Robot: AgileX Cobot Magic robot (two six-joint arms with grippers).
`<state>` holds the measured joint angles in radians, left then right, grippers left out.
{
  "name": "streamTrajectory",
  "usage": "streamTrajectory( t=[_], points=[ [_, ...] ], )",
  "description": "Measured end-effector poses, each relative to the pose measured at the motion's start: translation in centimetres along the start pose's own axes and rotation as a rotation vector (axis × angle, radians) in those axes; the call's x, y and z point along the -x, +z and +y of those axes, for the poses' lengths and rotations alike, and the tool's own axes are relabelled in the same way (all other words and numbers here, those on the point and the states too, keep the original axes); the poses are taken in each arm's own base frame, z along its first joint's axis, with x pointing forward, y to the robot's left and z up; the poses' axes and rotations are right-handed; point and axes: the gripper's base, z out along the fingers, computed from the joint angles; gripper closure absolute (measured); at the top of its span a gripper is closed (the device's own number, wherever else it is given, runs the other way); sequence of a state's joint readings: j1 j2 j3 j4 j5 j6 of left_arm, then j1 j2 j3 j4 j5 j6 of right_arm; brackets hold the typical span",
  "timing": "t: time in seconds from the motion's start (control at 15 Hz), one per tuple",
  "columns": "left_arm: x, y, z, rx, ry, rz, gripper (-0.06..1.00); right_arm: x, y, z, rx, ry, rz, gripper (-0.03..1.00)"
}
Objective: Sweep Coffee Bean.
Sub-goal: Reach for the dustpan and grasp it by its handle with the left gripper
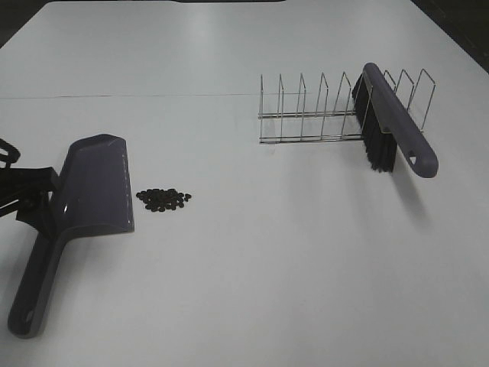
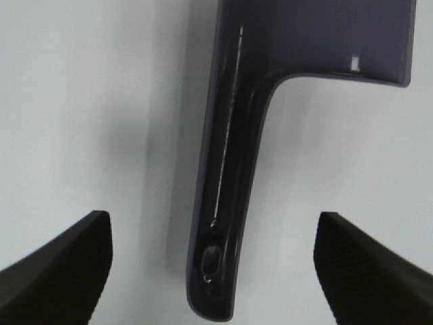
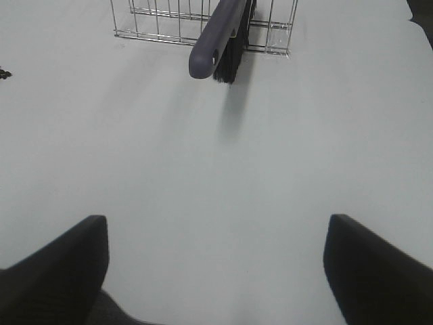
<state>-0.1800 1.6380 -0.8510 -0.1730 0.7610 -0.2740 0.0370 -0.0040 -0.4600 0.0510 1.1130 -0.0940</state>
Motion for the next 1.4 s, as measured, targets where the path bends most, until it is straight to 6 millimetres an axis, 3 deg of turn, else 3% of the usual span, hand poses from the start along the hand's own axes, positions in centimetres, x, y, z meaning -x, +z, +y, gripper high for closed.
streamTrajectory(
  t=[0.33,0.93,1.13,1.4],
  points=[
    [0.6,3.7,-0.5,0.067,-0.008,0.089,0.20,0.0,0.0,0.0,0.000,0.000,0.000,0.21],
    [2.0,6.8,-0.6,0.091,-0.010,0.114,0.20,0.0,0.0,0.0,-0.001,0.000,0.000,0.21],
    [2.3,7.4,-0.5,0.103,0.014,0.090,0.32,0.0,0.0,0.0,-0.001,0.000,0.000,0.21],
    [2.6,7.4,-0.6,0.100,0.026,0.070,0.59,0.0,0.0,0.0,-0.001,0.000,0.000,0.21]
  ],
)
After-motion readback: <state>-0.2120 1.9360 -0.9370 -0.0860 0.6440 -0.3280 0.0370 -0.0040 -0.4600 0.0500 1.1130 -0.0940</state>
